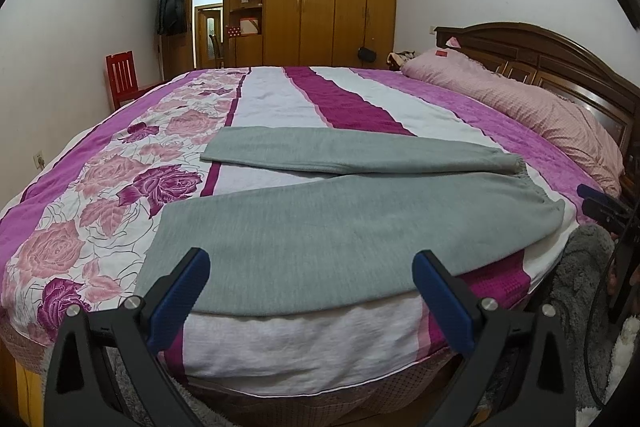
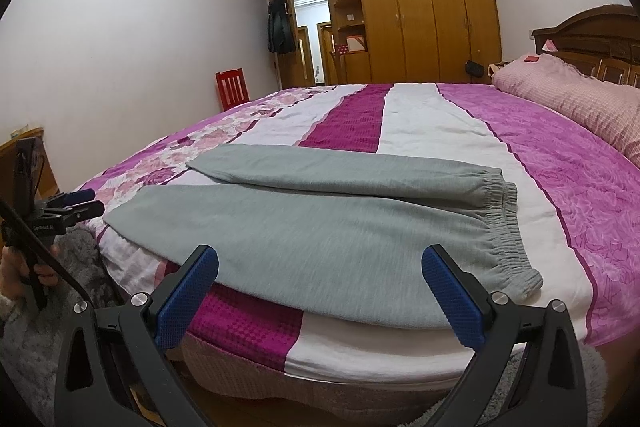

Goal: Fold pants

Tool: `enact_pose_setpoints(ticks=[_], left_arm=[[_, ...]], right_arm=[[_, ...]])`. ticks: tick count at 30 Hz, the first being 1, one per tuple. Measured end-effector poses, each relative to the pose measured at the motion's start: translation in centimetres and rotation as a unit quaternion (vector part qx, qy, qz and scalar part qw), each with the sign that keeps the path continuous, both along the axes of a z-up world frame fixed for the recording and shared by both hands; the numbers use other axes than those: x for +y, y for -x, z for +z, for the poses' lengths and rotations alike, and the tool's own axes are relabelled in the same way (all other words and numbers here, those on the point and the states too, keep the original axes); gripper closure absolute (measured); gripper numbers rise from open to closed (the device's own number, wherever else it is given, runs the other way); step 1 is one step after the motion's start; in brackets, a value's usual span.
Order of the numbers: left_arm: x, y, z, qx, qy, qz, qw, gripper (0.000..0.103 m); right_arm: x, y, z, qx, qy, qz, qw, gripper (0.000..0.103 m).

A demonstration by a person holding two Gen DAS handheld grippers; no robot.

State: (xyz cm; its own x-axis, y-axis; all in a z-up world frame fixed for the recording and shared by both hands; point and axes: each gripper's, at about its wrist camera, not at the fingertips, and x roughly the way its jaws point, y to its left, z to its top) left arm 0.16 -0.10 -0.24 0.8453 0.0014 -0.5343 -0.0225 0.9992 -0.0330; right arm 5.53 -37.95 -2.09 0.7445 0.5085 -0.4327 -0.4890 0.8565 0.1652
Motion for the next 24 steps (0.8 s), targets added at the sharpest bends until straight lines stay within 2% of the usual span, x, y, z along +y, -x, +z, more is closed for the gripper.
enact_pose_setpoints(ticks=[24], left_arm=[[0.05, 0.16, 0.23, -0.003, 0.000, 0.002, 1.0000, 0.000]], right_arm=[[-0.15, -0.44, -0.17, 0.012, -0.005, 0.005, 1.000, 0.000]])
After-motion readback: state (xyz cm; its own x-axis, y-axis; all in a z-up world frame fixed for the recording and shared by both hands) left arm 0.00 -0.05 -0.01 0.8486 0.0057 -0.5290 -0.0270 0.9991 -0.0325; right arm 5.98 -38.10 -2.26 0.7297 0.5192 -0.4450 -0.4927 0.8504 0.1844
